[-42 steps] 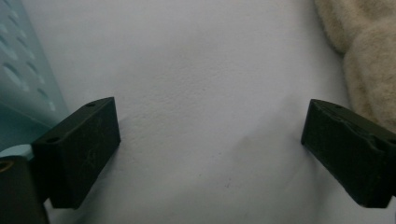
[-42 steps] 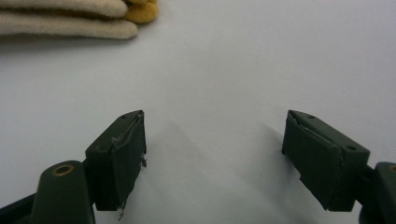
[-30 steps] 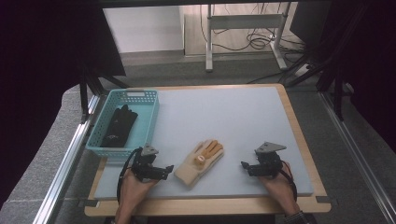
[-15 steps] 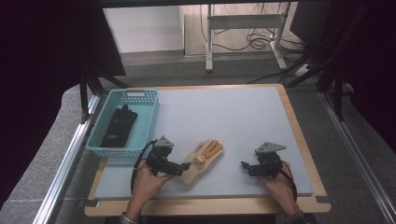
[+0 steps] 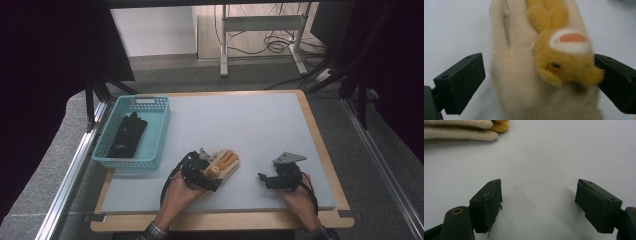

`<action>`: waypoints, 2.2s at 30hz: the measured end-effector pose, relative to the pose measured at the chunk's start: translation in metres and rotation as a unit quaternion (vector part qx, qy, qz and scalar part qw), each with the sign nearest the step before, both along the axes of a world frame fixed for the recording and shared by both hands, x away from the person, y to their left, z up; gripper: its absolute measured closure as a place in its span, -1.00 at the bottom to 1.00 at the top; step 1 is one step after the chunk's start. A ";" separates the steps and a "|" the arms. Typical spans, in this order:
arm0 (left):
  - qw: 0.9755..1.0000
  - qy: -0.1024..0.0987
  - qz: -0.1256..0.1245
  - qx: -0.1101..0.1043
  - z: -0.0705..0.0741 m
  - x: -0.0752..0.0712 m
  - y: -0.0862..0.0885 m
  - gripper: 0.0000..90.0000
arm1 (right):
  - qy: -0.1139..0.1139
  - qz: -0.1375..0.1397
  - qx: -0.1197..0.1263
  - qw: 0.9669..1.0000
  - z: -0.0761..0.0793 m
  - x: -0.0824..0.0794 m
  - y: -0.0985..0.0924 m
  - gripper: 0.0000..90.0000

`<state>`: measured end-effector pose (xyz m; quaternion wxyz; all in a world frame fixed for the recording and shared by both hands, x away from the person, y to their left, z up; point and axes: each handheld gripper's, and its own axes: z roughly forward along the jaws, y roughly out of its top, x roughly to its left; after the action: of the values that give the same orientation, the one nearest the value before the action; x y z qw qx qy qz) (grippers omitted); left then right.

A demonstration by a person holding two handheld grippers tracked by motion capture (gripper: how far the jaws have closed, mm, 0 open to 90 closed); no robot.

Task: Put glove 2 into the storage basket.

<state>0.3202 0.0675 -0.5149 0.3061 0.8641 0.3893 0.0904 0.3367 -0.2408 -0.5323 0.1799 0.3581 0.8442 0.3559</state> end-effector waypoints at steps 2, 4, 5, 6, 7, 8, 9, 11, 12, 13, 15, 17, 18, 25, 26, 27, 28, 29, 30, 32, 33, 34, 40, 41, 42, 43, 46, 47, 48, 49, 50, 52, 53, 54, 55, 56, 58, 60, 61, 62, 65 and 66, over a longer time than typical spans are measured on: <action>1.000 0.004 -0.003 0.006 -0.004 -0.001 -0.003 -0.93 | 0.000 0.000 0.000 1.000 0.000 0.000 0.000 -0.54; 1.000 0.007 -0.009 0.013 -0.007 -0.002 -0.008 -0.89 | 0.000 0.000 0.000 1.000 0.000 0.000 0.000 -0.54; 1.000 0.008 -0.012 0.021 -0.009 -0.004 -0.010 -0.85 | 0.000 0.000 0.000 1.000 0.000 0.000 0.000 -0.54; 1.000 0.008 -0.015 0.026 -0.011 -0.004 -0.012 -0.80 | 0.000 0.000 0.000 1.000 0.000 0.000 0.000 -0.54; 0.999 0.008 -0.017 0.029 -0.012 -0.005 -0.013 -0.75 | 0.000 0.000 0.000 1.000 0.000 0.000 0.000 -0.54; 0.999 0.003 -0.015 0.033 -0.013 -0.006 -0.015 -0.71 | -0.001 0.000 0.001 1.000 0.000 0.000 0.000 -0.54; 0.999 0.003 -0.016 0.033 -0.012 -0.006 -0.015 -0.69 | -0.001 0.000 0.001 1.000 0.000 0.000 0.000 -0.54; 0.999 0.001 -0.018 0.034 -0.010 -0.007 -0.016 -0.56 | -0.001 0.000 0.001 1.000 0.000 0.000 0.000 -0.54; 0.999 0.002 -0.020 0.034 -0.009 -0.008 -0.016 -0.48 | -0.001 0.000 0.001 1.000 0.000 0.000 0.000 -0.54; 0.999 0.001 -0.020 0.032 -0.008 -0.009 -0.016 -0.38 | -0.001 0.000 0.001 1.000 0.000 0.000 0.000 -0.54; 0.999 0.000 -0.024 0.030 -0.007 -0.009 -0.015 -0.12 | -0.001 0.000 0.000 1.000 0.000 0.000 0.000 -0.54; 0.999 0.001 -0.026 0.025 -0.006 -0.008 -0.012 0.07 | -0.001 0.000 0.000 1.000 0.000 0.000 0.000 -0.54; 0.999 0.003 -0.028 0.022 -0.006 -0.007 -0.011 0.15 | -0.001 0.000 0.000 1.000 0.000 0.000 0.000 -0.54; 0.999 0.018 -0.038 -0.005 -0.004 -0.003 -0.004 0.33 | 0.000 0.000 -0.001 1.000 0.000 0.000 0.000 -0.54; 0.999 0.019 -0.036 -0.010 -0.004 -0.002 -0.002 0.33 | 0.000 0.000 0.000 1.000 0.000 0.000 0.000 -0.54; 0.999 0.018 -0.034 -0.009 -0.003 -0.001 -0.001 0.34 | -0.001 0.000 0.000 1.000 0.000 0.000 0.000 -0.54; 0.999 0.017 -0.033 -0.010 -0.002 0.000 0.001 0.34 | 0.000 0.000 0.000 1.000 0.000 0.000 0.000 -0.54; 0.999 0.014 -0.031 -0.011 0.000 0.001 0.002 0.34 | 0.000 0.000 0.000 1.000 0.000 0.000 0.000 -0.54; 0.999 0.011 -0.028 -0.013 0.002 0.002 0.004 0.34 | 0.000 0.000 0.000 1.000 0.000 0.000 0.000 -0.54; 1.000 0.005 -0.023 -0.015 0.008 0.004 0.007 0.34 | 0.000 0.000 0.000 1.000 0.000 0.000 0.000 -0.54; 1.000 0.003 -0.020 -0.016 0.011 0.006 0.008 0.33 | 0.000 0.000 0.001 1.000 0.000 0.000 0.000 -0.54; 1.000 0.000 -0.017 -0.017 0.014 0.007 0.010 0.33 | 0.000 0.000 0.001 1.000 0.000 0.000 0.000 -0.54; 1.000 -0.002 -0.004 -0.023 0.031 0.018 0.024 0.33 | 0.000 0.000 0.000 1.000 0.000 0.000 0.000 -0.54; 1.000 -0.004 -0.001 -0.023 0.034 0.020 0.027 0.33 | 0.000 0.000 0.000 1.000 0.000 0.000 0.000 -0.54; 1.000 -0.005 0.002 -0.020 0.037 0.022 0.029 0.33 | 0.000 0.000 0.000 1.000 0.000 0.000 0.000 -0.54; 1.000 -0.006 0.004 -0.018 0.040 0.024 0.032 0.33 | 0.000 0.000 0.000 1.000 0.000 0.000 0.000 -0.54; 1.000 -0.013 0.015 -0.018 0.050 0.030 0.042 0.32 | 0.001 0.000 0.000 1.000 0.000 0.000 0.000 -0.54; 1.000 -0.015 0.020 -0.018 0.053 0.032 0.046 0.32 | 0.001 0.000 0.000 1.000 0.000 0.000 0.000 -0.54; 0.999 -0.016 0.026 -0.017 0.057 0.033 0.050 0.32 | 0.001 0.000 0.000 1.000 0.000 0.000 0.000 -0.54; 0.999 -0.018 0.031 -0.018 0.061 0.035 0.054 0.32 | 0.001 0.000 0.000 1.000 0.000 0.000 0.000 -0.54; 0.999 -0.019 0.035 -0.018 0.064 0.037 0.058 0.32 | 0.001 0.000 0.000 1.000 0.000 0.000 0.000 -0.54; 0.998 -0.023 0.046 -0.019 0.071 0.041 0.066 0.32 | 0.001 0.000 0.000 1.000 0.000 0.000 0.000 -0.54; 0.998 -0.026 0.050 -0.018 0.074 0.043 0.071 0.32 | 0.000 0.000 0.000 1.000 0.000 0.000 0.000 -0.54; 0.998 -0.027 0.057 -0.020 0.078 0.045 0.075 0.32 | 0.000 0.000 0.000 1.000 0.000 0.000 0.000 -0.54; 0.997 -0.029 0.063 -0.019 0.081 0.046 0.080 0.32 | 0.000 0.000 0.000 1.000 0.000 0.000 0.000 -0.54; 0.997 -0.032 0.069 -0.019 0.084 0.048 0.085 0.32 | 0.000 0.000 0.000 1.000 0.000 0.000 0.000 -0.54; 0.996 -0.035 0.082 -0.018 0.090 0.051 0.095 0.32 | 0.000 0.000 0.000 1.000 0.000 0.000 0.000 -0.54; 0.994 -0.039 0.096 -0.017 0.094 0.054 0.105 0.32 | 0.000 0.000 0.000 1.000 0.000 0.000 0.000 -0.54; 0.994 -0.041 0.103 -0.015 0.097 0.055 0.110 0.32 | 0.000 0.000 0.000 1.000 0.000 0.000 0.000 -0.54; 0.993 -0.042 0.109 -0.014 0.099 0.057 0.115 0.32 | -0.001 0.000 0.000 1.000 0.000 0.000 0.000 -0.54; 0.991 -0.046 0.129 -0.010 0.105 0.060 0.132 0.32 | 0.000 0.000 0.000 1.000 0.000 0.000 0.000 -0.54; 0.990 -0.047 0.136 -0.009 0.107 0.061 0.137 0.32 | 0.000 0.000 0.000 1.000 0.000 0.000 0.000 -0.54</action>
<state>0.3813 0.2049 -0.4080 0.3172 0.7949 0.4891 0.1683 0.3366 -0.2407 -0.5323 0.1803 0.3584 0.8441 0.3557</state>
